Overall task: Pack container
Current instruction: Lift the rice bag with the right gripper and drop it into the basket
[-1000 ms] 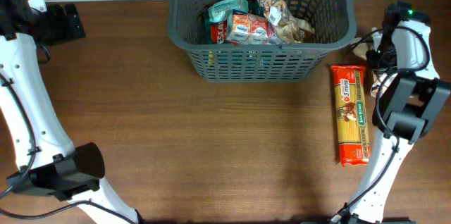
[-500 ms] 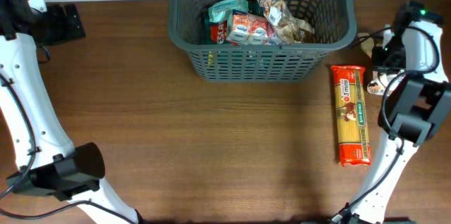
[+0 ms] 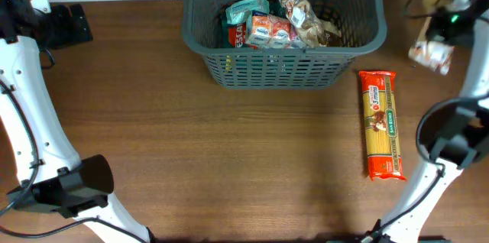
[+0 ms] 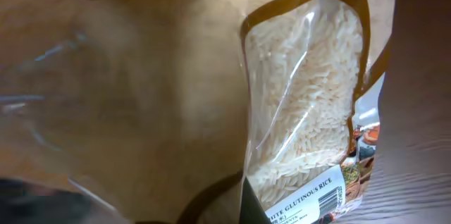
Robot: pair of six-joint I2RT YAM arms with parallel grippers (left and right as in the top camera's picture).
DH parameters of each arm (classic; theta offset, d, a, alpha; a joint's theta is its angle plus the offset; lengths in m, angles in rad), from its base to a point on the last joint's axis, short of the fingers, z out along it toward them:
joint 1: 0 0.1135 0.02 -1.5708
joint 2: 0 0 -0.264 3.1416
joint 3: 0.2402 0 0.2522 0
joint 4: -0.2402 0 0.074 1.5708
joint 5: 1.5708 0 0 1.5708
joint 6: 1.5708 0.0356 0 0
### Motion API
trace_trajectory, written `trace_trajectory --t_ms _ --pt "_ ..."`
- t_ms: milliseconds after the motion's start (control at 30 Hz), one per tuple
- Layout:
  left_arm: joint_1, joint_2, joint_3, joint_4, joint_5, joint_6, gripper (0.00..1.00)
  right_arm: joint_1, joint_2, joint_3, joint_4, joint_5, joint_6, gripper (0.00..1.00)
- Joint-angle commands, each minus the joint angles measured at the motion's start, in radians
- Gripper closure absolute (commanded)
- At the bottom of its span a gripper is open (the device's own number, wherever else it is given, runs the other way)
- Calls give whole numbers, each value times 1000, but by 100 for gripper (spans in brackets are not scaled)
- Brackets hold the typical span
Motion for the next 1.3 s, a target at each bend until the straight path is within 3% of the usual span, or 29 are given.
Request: trace_trajectory --t_ms 0,333,467,633,900,1067,1267 --pt "3 4 -1 -1 -7 -13 1 2 -131 99 4 -88 39 96" --pt "3 4 -1 -1 -7 -13 1 101 -305 286 3 -273 67 96" --pt "3 4 -1 -1 -7 -13 1 219 -377 300 3 -273 34 96" --pt "3 4 -1 -1 -7 -13 1 411 -405 300 3 -268 -108 97" --pt "3 4 -1 0 -7 -13 1 609 -331 256 39 -19 -313 96" --pt "3 4 -1 -1 -7 -13 1 602 -230 241 85 24 -312 96" --pt "3 4 -1 -1 -7 -13 1 618 -112 241 12 9 -274 96"
